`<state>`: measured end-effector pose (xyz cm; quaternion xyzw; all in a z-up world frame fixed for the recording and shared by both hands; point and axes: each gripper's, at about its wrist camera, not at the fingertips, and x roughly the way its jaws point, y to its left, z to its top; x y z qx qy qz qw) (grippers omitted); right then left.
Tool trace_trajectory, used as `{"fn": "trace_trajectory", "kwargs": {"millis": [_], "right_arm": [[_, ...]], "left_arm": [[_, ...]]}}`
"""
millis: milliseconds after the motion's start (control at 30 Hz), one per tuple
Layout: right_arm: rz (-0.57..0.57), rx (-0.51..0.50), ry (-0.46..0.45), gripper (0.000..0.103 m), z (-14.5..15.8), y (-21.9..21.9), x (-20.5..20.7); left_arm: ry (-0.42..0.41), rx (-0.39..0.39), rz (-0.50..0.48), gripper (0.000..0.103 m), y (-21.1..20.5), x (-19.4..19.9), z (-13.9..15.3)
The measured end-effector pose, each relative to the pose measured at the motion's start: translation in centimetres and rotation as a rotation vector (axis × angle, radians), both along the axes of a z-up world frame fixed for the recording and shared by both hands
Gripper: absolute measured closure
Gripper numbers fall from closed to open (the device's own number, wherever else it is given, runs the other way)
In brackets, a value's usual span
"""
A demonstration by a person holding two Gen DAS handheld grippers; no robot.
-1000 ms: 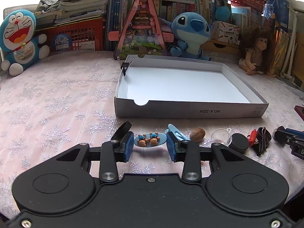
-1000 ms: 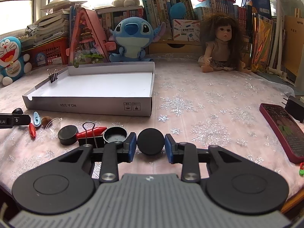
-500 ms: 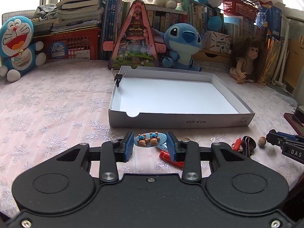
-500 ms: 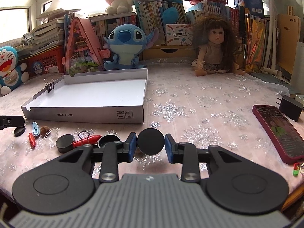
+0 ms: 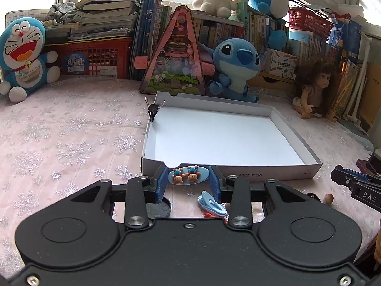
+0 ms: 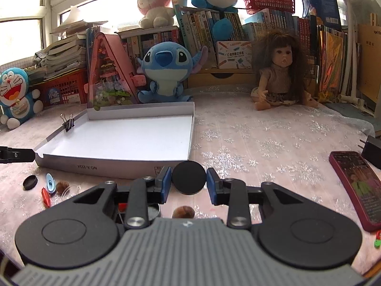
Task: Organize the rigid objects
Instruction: 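Lower the badge and disc into the tray and open both tools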
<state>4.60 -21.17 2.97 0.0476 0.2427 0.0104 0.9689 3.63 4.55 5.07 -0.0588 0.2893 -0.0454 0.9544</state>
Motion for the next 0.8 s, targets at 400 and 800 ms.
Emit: {"fn": "trace_trajectory", "kwargs": {"millis": [400, 800], "right_arm": [[0.084, 0.070, 0.040, 0.066, 3.3, 0.1, 6.9], [0.133, 0.130, 0.235, 0.065, 3.4, 1.2, 16.0]], "left_arm": [[0.014, -0.024, -0.032, 0.068, -0.3, 5.5, 3.1], [0.228, -0.085, -0.076, 0.068, -1.1, 16.3, 1.5]]}}
